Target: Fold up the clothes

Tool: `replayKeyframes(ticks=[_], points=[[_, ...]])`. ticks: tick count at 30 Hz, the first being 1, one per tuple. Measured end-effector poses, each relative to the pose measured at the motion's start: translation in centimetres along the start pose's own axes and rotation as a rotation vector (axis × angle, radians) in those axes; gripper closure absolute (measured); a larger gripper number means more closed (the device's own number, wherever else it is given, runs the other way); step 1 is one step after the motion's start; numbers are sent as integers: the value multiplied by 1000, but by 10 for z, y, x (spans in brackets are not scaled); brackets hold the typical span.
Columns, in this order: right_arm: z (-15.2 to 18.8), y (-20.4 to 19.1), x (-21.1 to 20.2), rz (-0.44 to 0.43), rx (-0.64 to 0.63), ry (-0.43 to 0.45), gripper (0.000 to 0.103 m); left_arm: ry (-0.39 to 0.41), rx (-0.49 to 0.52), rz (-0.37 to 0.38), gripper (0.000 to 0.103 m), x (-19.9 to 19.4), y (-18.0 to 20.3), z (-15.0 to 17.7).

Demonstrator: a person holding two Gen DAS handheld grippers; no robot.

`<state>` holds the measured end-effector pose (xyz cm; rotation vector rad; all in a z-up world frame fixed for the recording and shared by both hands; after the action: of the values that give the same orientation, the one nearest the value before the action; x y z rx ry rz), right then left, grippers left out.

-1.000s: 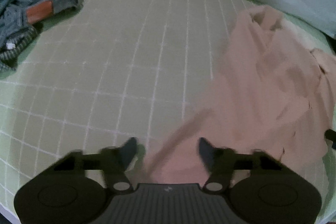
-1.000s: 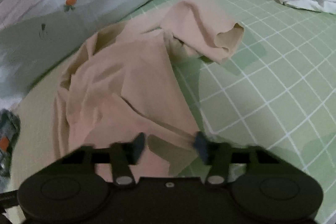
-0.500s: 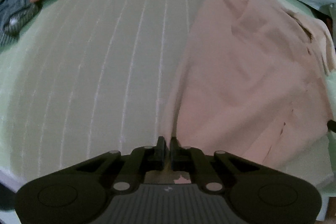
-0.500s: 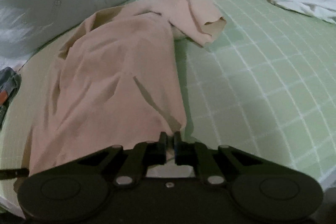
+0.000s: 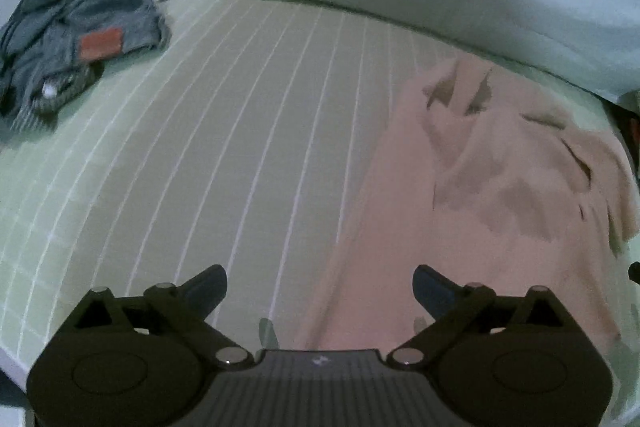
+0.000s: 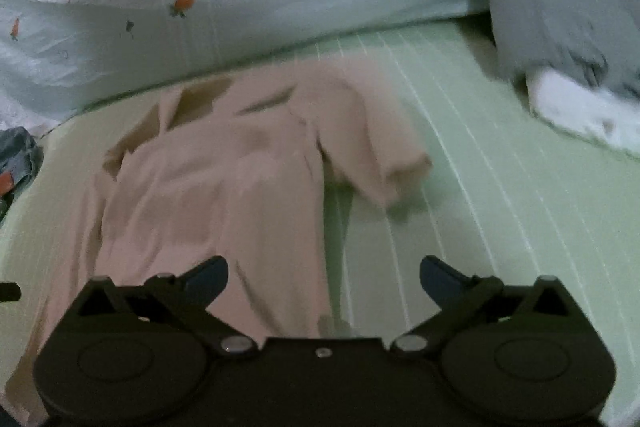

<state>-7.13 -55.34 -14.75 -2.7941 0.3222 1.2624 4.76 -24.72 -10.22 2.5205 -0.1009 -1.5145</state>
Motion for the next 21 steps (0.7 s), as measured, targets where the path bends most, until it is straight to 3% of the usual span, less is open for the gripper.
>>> replayKeyframes(ticks=[11, 17, 20, 21], points=[[-51, 26, 52, 96, 28, 11, 0, 1, 91, 8, 4, 60, 52, -71], [-72, 44, 78, 156, 37, -30, 0, -43, 67, 44, 4, 105, 83, -115], [-73, 48, 85, 136, 44, -50, 7, -67, 77, 64, 6, 130, 101, -131], [-72, 49, 88, 126, 51, -59, 14, -68, 88, 62, 6, 136, 107, -134]])
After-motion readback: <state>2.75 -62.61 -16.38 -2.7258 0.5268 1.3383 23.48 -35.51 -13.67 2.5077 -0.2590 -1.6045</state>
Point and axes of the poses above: each gripper's, at about its wrist camera, not at the fingertips, and x roughly the way its jaws point, y to its right, z to its underside, the point moved 5 cm from there along x, roughly the way its jaws point, and after that the axes turned 15 degrees about -x, right-handed, at the moved point
